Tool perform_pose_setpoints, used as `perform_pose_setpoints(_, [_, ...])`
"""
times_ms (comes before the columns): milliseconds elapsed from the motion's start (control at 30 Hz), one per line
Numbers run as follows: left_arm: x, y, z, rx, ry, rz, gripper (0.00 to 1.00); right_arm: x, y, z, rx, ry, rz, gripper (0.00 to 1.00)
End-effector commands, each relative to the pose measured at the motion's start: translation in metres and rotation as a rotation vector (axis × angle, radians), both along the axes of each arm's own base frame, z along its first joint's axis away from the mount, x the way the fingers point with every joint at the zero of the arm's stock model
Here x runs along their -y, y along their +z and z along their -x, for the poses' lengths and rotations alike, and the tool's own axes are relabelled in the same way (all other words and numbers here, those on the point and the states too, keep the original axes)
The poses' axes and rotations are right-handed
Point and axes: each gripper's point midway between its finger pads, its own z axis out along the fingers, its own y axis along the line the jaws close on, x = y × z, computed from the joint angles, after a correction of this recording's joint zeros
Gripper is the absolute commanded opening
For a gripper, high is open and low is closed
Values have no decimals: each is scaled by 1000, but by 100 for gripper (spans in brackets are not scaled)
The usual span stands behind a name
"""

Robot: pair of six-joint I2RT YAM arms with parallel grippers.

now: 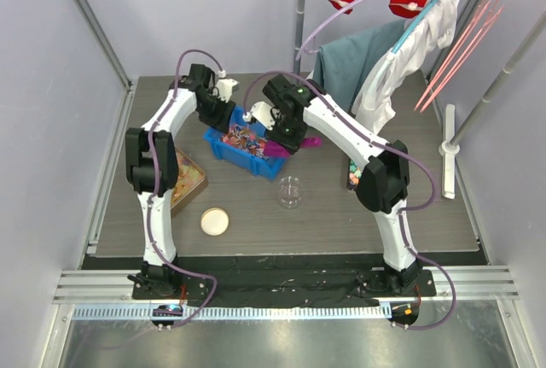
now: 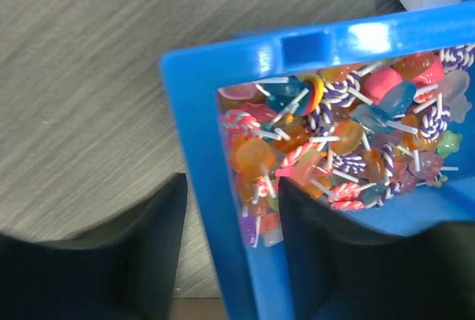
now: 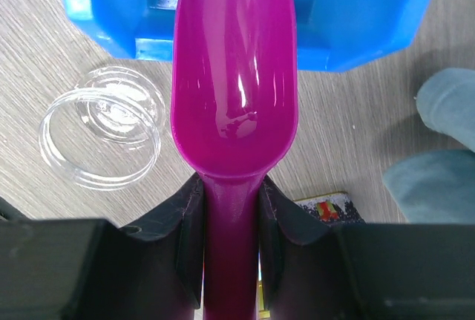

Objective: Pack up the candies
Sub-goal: Scoop the fake candies from the storage box.

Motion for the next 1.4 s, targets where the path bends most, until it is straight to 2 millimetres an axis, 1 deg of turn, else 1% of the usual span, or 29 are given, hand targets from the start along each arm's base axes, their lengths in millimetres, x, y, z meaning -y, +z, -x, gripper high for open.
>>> perform_pose_setpoints(0, [1, 0, 4, -20, -30, -20, 41, 1, 9, -2, -10, 2, 9, 1])
perform_pose_setpoints(33, [1, -1, 5, -25, -35, -24, 37, 2, 7, -1, -13, 2, 19, 1])
perform_pose_setpoints(133, [3, -5, 11, -47, -42, -26, 28, 4, -1, -2, -25, 4, 48, 1])
perform_pose_setpoints(167, [4, -3, 11, -46, -34, -21, 26, 3, 1, -3, -20, 2, 47, 1])
perform_pose_setpoints(200, [5, -4, 11, -51, -29, -16, 17, 1, -3, -5, -25, 0, 51, 1])
perform_pose_setpoints(267, [7, -3, 12, -61, -11, -4, 11, -1, 0, -6, -21, 3, 49, 1])
perform_pose_setpoints(300, [10, -1, 12, -57, -9, 0, 6, -2, -4, -7, -28, 2, 54, 1])
perform_pose_setpoints(400, [15, 2, 14, -68, 26, 17, 2, -5, -5, -9, -34, -1, 57, 1])
perform_pose_setpoints(433, [17, 4, 16, -73, 28, 25, 2, -6, -11, -9, -46, -1, 66, 1])
perform_pose_setpoints(467, [18, 5, 16, -65, 36, 30, 1, -8, -12, -7, -51, 3, 68, 1])
perform_pose_setpoints(500, [20, 6, 16, -62, 74, 23, 0, -12, -15, -4, -60, 12, 68, 1])
perform_pose_setpoints(567, [19, 6, 16, -57, 109, 25, 0, -17, -18, 6, -80, 35, 78, 1])
perform_pose_setpoints(667, [20, 8, 17, -58, 173, 35, 0, -20, -18, 15, -85, 58, 88, 1])
perform_pose_setpoints(700, [20, 9, 13, -40, 183, 39, 0, -19, -18, 15, -82, 57, 97, 1])
perform_pose_setpoints(800, [22, 12, 13, -27, 196, 54, 0, -15, -21, 19, -99, 52, 115, 1])
perform_pose_setpoints(867, [22, 10, 14, -32, 193, 58, 0, -5, -21, 16, -77, 40, 159, 1])
perform_pose_setpoints(1000, [19, 3, 18, -48, 193, 41, 0, 6, -6, 16, -54, 34, 172, 1])
perform_pose_setpoints(1100, [19, 3, 18, -39, 200, 49, 0, 17, 2, 19, -54, 24, 186, 1])
perform_pose_setpoints(1133, [20, 6, 17, -31, 202, 52, 0, 21, 0, 20, -62, 22, 196, 1])
perform_pose_setpoints(1267, [21, 7, 17, -28, 208, 60, 0, 28, 3, 23, -63, 16, 208, 1])
perform_pose_setpoints(1333, [20, 7, 17, -25, 212, 60, 0, 29, 1, 25, -73, 17, 212, 1])
perform_pose_setpoints(1367, [20, 8, 16, -22, 215, 58, 0, 28, -4, 24, -84, 15, 221, 1])
